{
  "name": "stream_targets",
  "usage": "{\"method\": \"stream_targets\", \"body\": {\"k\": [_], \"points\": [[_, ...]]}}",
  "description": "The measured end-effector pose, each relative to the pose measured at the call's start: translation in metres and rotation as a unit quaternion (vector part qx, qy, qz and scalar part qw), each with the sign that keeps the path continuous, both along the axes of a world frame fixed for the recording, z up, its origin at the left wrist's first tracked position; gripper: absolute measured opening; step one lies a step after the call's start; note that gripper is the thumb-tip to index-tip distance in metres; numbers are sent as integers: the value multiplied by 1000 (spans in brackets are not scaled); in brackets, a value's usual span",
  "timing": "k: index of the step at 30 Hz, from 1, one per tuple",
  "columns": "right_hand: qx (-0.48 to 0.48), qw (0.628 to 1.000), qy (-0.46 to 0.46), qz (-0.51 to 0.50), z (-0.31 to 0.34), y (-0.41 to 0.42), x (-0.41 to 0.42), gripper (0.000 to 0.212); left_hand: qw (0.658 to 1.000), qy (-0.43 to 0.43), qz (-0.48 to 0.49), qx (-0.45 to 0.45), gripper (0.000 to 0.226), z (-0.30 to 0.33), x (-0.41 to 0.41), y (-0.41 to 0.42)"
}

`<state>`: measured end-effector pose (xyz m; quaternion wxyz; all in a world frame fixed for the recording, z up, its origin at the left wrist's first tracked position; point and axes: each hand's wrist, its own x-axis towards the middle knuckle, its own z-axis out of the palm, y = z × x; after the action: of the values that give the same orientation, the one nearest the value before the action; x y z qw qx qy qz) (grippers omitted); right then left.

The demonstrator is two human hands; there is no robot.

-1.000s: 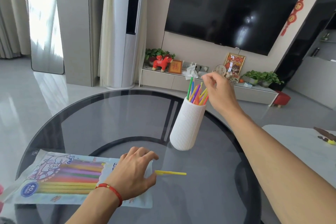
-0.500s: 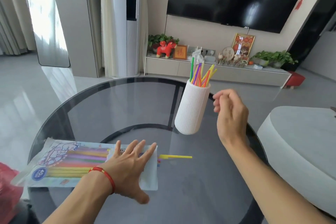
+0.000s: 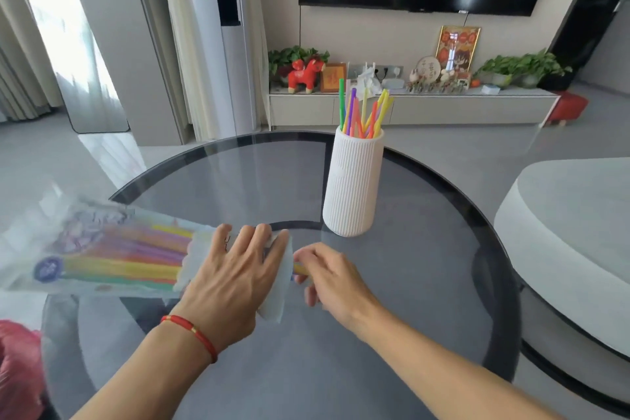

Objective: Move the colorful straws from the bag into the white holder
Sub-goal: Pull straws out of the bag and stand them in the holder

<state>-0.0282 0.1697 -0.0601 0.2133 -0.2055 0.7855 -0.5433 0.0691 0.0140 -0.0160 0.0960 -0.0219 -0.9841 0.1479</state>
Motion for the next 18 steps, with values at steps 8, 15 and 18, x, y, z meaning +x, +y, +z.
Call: {"method": "stream_targets", "body": {"k": [8, 15, 18], "points": [[-144, 973, -181, -10, -5, 3, 2, 15, 997, -45, 53, -16, 99, -14, -1, -2], [-175, 954, -243, -29, 7, 10, -6, 25, 997, -34, 64, 35, 102, -19, -4, -2], [-151, 975, -162, -15, 0, 5, 0, 24, 997, -40, 58, 35, 102, -21, -4, 0]]}}
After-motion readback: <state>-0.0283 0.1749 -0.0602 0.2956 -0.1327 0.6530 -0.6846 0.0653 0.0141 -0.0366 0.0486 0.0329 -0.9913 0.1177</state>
